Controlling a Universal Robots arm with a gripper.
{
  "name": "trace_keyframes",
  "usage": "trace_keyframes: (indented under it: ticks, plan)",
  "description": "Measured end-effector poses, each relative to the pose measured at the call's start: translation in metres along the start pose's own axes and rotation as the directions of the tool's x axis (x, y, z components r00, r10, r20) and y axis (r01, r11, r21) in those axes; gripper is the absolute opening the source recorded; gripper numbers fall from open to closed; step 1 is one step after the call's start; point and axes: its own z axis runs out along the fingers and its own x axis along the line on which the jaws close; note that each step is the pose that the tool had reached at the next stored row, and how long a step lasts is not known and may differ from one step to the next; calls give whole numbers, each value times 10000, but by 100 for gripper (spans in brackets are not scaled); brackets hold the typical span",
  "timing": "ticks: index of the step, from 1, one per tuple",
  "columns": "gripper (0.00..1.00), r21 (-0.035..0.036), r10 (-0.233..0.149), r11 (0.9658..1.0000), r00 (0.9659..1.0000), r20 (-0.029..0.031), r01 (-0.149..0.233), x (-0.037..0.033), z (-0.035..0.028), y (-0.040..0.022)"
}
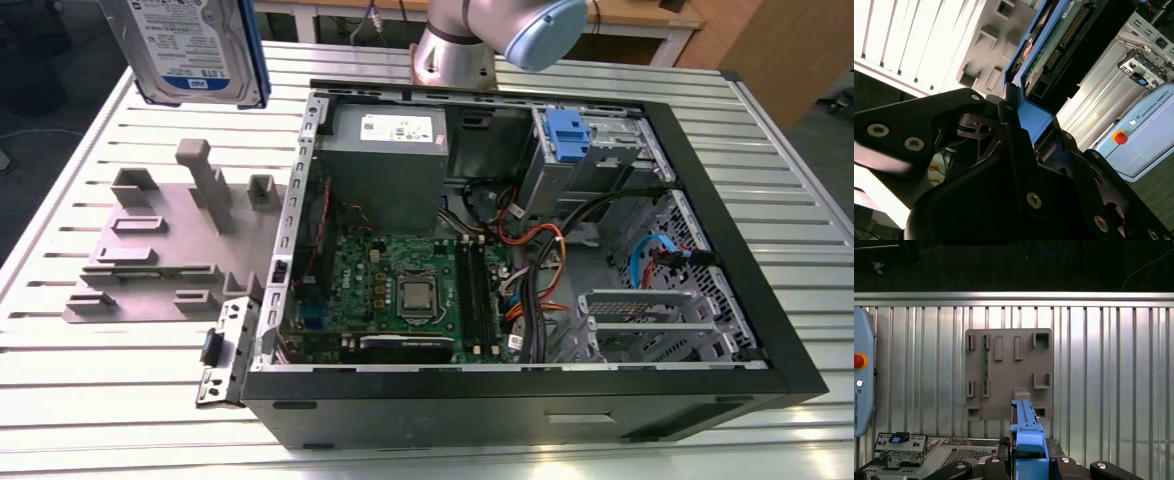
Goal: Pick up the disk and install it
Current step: 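Pick up the disk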
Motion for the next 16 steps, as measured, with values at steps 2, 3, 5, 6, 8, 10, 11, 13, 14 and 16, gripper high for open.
trace_keyframes:
  ticks: [2,3,5,6,8,10,11,13,14,16]
  plan:
    - [36,0,0,10000,10000,0,0,0,0,-9]
    - [36,0,-1,10000,10000,0,1,0,0,-14]
    - [36,0,0,10000,10000,0,0,0,0,-21]
    - [36,-1,0,10000,10000,-1,0,0,-1,-26]
    - [36,0,-1,10000,10000,0,1,0,0,-36]
    - [36,0,0,10000,10000,0,0,-1,0,-45]
    - [36,0,0,10000,10000,0,0,0,0,-50]
    - [36,-1,0,10000,10000,-1,0,-1,-1,-61]
    - [36,-1,0,10000,10000,-1,0,-1,-1,-66]
    - [36,0,0,10000,10000,0,0,-1,0,-76]
